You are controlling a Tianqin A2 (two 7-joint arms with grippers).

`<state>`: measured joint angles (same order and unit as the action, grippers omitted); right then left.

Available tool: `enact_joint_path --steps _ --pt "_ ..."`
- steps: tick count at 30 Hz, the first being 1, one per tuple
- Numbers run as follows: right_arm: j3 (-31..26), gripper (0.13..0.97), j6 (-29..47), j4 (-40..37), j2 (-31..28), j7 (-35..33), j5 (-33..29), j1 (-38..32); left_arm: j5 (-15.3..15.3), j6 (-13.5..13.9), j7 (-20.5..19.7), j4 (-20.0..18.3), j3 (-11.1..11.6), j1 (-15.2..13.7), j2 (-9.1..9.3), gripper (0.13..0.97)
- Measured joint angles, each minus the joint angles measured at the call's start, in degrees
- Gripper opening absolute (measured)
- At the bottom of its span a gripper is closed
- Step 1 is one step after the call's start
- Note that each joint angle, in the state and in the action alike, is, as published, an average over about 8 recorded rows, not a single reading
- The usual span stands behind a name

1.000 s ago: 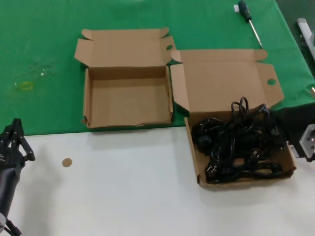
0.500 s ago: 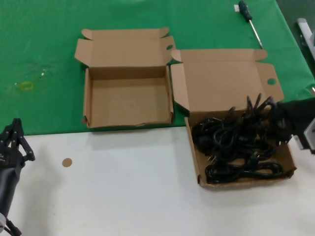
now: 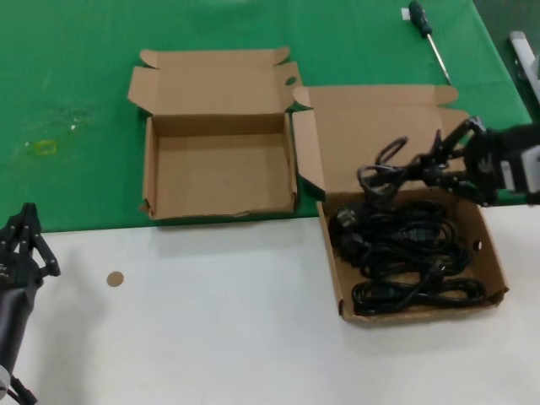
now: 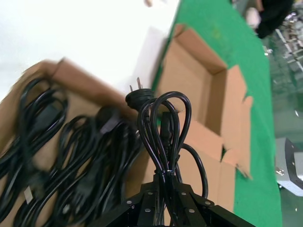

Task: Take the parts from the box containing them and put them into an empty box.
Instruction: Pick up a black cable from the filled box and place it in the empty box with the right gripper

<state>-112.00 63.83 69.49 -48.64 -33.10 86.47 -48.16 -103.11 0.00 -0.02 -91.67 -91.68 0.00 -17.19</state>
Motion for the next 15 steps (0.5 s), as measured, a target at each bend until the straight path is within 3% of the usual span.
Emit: enact_joint_path --steps 9,15 --pt "-2.3 0.183 -3.3 3.4 6.3 12.0 -3.0 -2.1 0.0 0.0 0.0 0.0 0.0 0.0 0.0 0.152" --pt "-4.7 0.182 -7.2 5.1 12.0 16.0 -6.0 -2.8 0.0 0.0 0.0 0.0 0.0 0.0 0.0 0.152"
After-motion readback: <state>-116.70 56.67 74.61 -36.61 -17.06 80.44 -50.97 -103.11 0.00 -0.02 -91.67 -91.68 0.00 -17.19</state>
